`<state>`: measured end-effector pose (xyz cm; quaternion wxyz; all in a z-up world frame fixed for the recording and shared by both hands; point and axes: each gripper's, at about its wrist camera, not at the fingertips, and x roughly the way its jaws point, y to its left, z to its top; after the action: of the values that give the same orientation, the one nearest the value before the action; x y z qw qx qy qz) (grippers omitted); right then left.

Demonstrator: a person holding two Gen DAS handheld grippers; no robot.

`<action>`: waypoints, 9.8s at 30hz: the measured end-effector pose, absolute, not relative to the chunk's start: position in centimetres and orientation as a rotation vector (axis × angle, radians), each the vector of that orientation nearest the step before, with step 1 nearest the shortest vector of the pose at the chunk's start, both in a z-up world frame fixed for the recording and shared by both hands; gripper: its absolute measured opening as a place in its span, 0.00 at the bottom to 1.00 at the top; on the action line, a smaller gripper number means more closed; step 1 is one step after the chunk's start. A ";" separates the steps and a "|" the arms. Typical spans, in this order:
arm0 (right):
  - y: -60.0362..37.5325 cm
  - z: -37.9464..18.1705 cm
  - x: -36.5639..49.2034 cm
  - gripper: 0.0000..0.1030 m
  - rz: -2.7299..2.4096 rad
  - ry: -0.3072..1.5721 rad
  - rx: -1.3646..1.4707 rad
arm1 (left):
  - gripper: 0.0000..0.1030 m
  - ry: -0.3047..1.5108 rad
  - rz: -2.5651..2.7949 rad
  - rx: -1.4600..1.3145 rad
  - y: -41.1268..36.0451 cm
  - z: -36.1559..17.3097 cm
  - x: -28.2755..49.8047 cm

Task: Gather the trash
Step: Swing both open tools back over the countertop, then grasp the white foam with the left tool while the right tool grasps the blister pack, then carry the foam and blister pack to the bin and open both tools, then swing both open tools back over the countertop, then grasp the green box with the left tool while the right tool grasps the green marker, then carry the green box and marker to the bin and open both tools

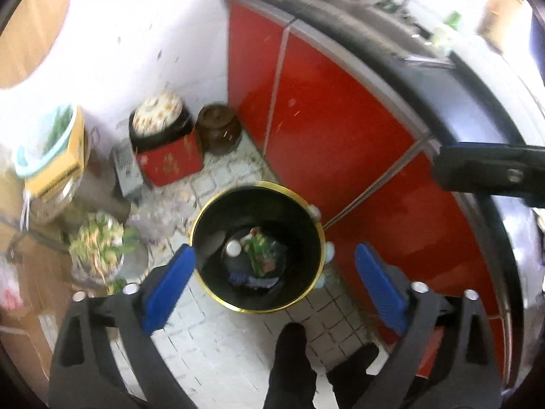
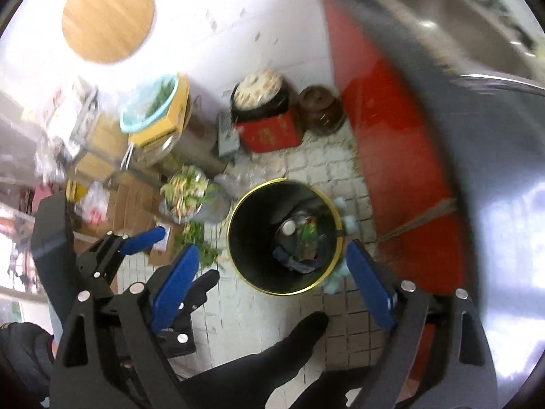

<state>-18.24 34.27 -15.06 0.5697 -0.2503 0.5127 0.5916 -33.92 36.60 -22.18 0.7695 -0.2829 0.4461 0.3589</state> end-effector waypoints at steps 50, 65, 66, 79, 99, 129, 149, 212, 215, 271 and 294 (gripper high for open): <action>-23.0 -18.1 9.0 0.92 0.181 1.297 0.055 | 0.94 0.896 -0.353 0.259 0.6 -17.4 14.1; -21.2 -20.9 14.4 0.30 0.122 1.349 0.087 | 0.93 0.981 -0.469 0.275 -0.2 -21.9 18.9; -21.3 -20.9 14.5 0.24 0.128 1.357 0.110 | 0.90 0.989 -0.465 0.263 -0.1 -22.0 19.0; -21.1 -17.9 14.3 0.05 0.188 1.295 0.084 | 0.25 1.064 -0.382 0.145 0.2 -20.2 15.6; -21.4 -13.1 9.5 0.05 0.251 1.154 -0.012 | 0.24 1.008 -0.251 0.094 -0.6 -14.7 6.1; 17.8 -10.4 -8.9 0.05 1.198 1.078 -0.493 | 0.24 0.940 0.634 -0.318 24.8 -12.6 -22.9; 40.9 -24.8 -22.1 0.05 1.420 1.229 -0.811 | 0.25 0.964 0.943 -0.741 39.4 -28.8 -36.4; -16.1 -2.7 2.2 0.86 0.285 0.956 -0.064 | 0.94 0.879 -0.159 0.036 3.7 -9.2 -1.3; -16.6 -2.9 2.7 0.86 0.285 0.959 -0.045 | 0.94 0.889 -0.173 0.062 2.8 -9.4 -0.5; -23.9 -20.6 30.2 0.14 0.251 1.156 -0.090 | 0.26 1.010 -0.396 0.248 1.5 -19.8 25.6; -23.2 -11.2 14.4 0.14 0.293 1.014 -0.079 | 0.23 0.941 -0.243 0.118 -0.2 -11.5 8.7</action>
<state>14.37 -23.18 -11.20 0.8631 -0.0376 0.4838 0.1399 8.70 -0.17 -11.47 0.8825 0.0568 0.4521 -0.1169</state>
